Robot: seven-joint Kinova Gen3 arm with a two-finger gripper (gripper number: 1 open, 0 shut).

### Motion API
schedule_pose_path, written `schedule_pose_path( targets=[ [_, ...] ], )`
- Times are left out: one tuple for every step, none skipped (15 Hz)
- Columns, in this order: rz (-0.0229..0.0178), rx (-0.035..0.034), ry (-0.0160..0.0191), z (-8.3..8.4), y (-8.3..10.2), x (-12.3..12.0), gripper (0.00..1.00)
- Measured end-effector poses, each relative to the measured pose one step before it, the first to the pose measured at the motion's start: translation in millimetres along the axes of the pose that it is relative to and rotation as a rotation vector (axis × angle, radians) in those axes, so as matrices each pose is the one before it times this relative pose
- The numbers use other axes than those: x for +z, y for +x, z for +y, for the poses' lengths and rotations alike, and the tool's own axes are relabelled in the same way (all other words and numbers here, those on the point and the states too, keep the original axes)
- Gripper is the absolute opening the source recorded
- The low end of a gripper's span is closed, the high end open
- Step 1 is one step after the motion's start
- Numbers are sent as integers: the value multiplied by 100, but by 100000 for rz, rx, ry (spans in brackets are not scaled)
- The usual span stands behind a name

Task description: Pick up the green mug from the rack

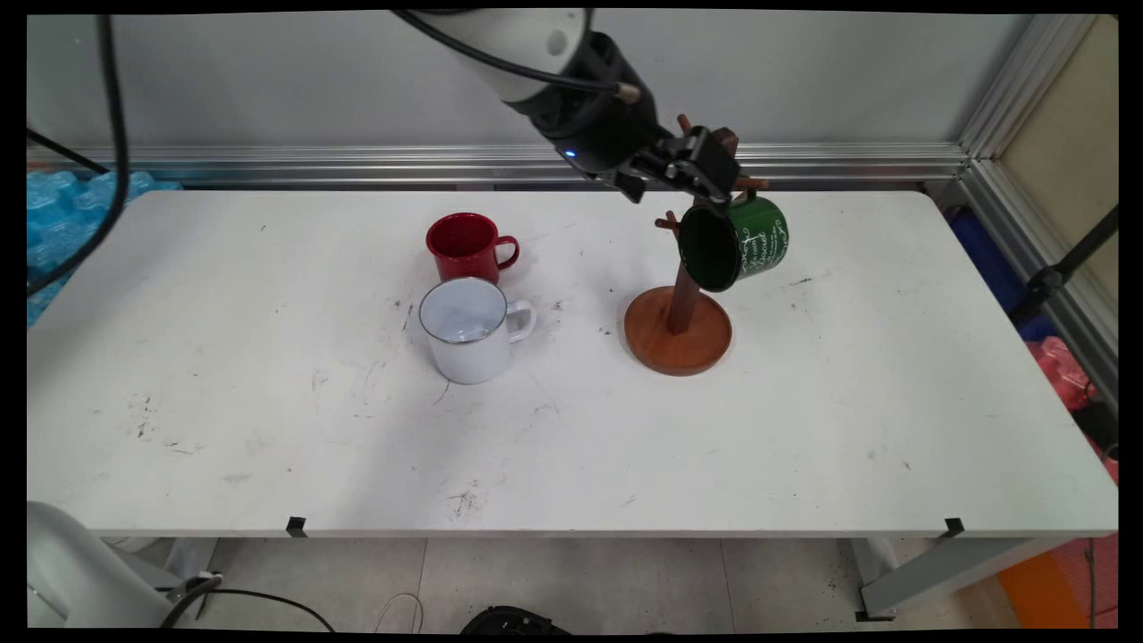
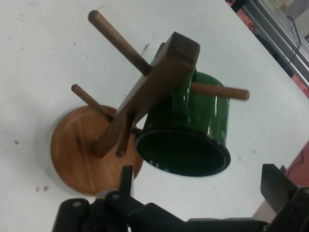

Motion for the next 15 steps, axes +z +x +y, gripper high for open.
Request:
schedule_pose_path(
  targets=[
    [-211,2186,-614,-436,-139,-561,100],
    [-173,2263,-707,-447,-143,-557,100],
    [-289,3453,-1056,-640,-229,-717,100],
    [-208,2642,-866,-508,-193,-516,100],
    [-261,2643,-904,-509,-207,-484,100],
    [-175,1805,-546,-369,-156,-326,100],
    [-310,2614,-797,-514,-236,-441,100],
    [-417,3103,-956,-600,-296,-482,100],
    [-519,3527,-1006,-682,-375,-514,100],
    [-350,2165,-605,-398,-241,-288,100],
    [-257,1639,-492,-354,-214,-239,100],
    [-409,2442,-647,-489,-306,-316,100],
    [-502,2707,-715,-580,-379,-347,100],
    [-462,2461,-586,-534,-359,-314,100],
    [-461,2333,-511,-528,-361,-298,100]
  ],
)
